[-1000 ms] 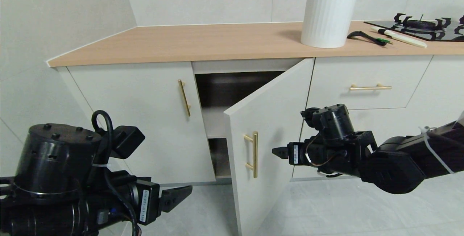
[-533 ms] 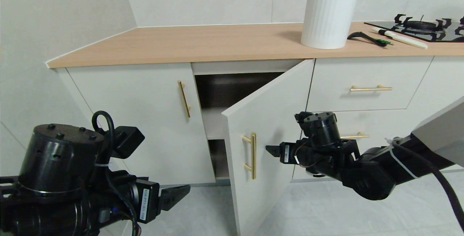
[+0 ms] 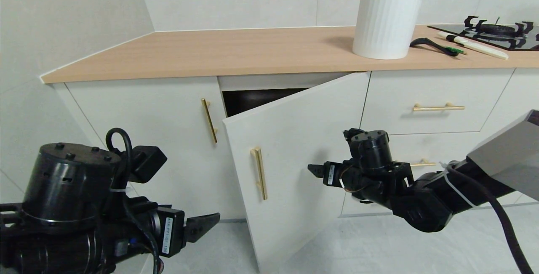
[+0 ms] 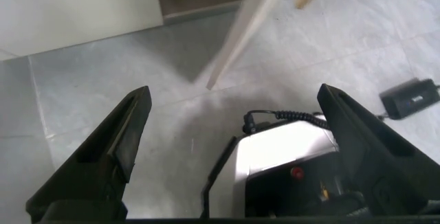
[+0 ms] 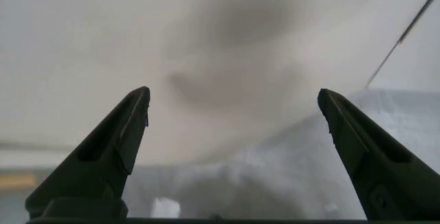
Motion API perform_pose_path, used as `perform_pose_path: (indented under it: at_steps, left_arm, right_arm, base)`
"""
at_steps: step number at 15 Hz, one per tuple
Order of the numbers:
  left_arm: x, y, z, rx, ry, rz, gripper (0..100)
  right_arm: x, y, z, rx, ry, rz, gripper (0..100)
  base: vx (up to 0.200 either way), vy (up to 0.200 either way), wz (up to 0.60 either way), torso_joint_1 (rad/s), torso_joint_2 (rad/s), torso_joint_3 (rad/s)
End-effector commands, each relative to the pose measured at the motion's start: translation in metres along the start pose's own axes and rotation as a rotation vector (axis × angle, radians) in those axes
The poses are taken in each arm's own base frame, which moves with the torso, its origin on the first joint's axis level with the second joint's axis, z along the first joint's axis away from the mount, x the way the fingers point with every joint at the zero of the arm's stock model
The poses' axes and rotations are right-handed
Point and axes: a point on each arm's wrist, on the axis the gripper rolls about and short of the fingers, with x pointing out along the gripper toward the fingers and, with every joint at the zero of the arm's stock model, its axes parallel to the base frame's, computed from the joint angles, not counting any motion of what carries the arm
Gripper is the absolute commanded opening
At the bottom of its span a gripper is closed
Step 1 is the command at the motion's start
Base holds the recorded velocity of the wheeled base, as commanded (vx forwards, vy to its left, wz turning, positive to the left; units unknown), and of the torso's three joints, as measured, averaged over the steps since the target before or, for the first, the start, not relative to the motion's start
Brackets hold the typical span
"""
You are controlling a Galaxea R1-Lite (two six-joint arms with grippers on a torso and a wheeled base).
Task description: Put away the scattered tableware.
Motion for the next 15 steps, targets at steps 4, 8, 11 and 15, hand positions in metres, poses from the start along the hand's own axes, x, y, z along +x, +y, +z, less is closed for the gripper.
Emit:
perform_pose_path:
  at_steps: [4, 8, 11, 15]
  left_arm:
    - [0.000, 0.000, 0.000, -0.003, -0.004, 0.000, 100]
    - [0.000, 0.000, 0.000, -0.001, -0.001, 0.001, 100]
    - [0.001, 0.000, 0.000, -0.001, -0.001, 0.001, 100]
    - [0.001, 0.000, 0.000, -0.001, 0.002, 0.002, 100]
  right_arm:
    - [0.033, 0.005, 0.004, 0.092, -0.121, -0.068, 100]
    - [0.057, 0.000, 0.012, 0.134, -0.214, -0.156, 100]
    - [0.067, -0.010, 0.026, 0.189, -0.282, -0.200, 100]
    - [0.082, -0.020, 0.032, 0.206, -0.346, -0.274, 100]
  base:
    - [0.000, 0.000, 0.00, 0.000, 0.00, 0.000]
    - [0.000, 0.000, 0.00, 0.000, 0.00, 0.000]
    - [0.000, 0.000, 0.00, 0.000, 0.00, 0.000]
    - [0.000, 0.000, 0.00, 0.000, 0.00, 0.000]
